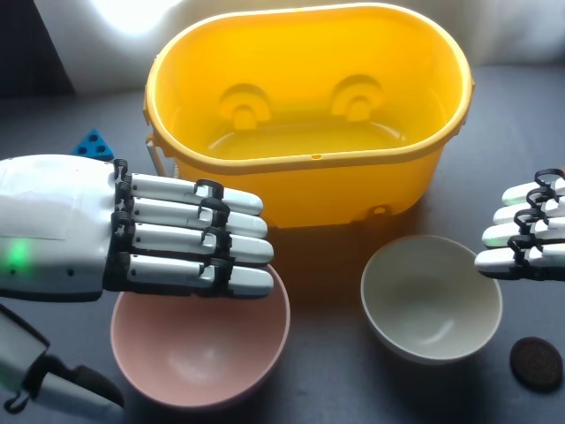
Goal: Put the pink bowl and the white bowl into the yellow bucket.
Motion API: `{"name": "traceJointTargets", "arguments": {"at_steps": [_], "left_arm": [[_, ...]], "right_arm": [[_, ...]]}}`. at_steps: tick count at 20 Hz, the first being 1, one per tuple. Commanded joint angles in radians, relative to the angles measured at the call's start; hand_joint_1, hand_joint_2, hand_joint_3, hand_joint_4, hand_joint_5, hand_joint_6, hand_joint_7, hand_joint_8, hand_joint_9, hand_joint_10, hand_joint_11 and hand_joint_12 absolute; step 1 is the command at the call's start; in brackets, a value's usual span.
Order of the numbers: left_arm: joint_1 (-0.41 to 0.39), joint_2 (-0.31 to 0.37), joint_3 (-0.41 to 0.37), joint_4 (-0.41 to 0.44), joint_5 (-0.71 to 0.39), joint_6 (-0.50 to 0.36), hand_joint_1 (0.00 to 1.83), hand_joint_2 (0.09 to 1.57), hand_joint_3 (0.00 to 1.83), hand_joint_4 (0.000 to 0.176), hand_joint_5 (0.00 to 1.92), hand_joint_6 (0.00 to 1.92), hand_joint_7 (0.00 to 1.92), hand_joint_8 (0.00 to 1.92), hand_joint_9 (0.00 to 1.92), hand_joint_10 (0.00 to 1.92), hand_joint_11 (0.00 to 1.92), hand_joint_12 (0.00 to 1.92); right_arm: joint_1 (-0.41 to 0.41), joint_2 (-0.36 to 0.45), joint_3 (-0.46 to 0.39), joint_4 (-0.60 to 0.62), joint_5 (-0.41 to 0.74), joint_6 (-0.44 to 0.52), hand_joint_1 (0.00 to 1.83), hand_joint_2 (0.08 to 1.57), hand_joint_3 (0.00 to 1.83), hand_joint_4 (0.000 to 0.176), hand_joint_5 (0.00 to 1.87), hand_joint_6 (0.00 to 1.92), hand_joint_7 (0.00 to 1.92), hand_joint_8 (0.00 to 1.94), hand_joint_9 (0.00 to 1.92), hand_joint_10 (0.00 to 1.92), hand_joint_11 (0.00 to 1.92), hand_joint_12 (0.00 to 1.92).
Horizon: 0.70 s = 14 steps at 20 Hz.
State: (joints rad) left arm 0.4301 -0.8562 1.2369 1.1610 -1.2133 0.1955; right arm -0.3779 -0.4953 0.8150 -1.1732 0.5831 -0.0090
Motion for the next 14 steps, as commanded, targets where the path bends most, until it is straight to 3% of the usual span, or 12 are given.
{"name": "traceJointTargets", "arguments": {"at_steps": [1,14], "left_arm": [[-0.007,0.016,-0.001,-0.076,-0.079,-0.004,0.00,1.15,0.04,0.000,0.00,0.00,0.00,0.00,0.00,0.00,0.00,0.00],[-0.010,0.021,0.001,-0.042,-0.086,-0.027,0.00,1.16,0.02,0.000,0.00,0.00,0.00,0.00,0.00,0.00,0.00,0.00]], "right_arm": [[0.013,0.009,0.004,0.044,0.053,0.006,0.00,1.11,0.03,0.000,0.02,0.00,0.02,0.00,0.01,0.00,0.00,0.00],[0.032,-0.020,0.041,-0.012,0.070,0.006,0.00,1.12,0.01,0.000,0.05,0.01,0.03,0.01,0.01,0.00,0.01,0.01]]}}
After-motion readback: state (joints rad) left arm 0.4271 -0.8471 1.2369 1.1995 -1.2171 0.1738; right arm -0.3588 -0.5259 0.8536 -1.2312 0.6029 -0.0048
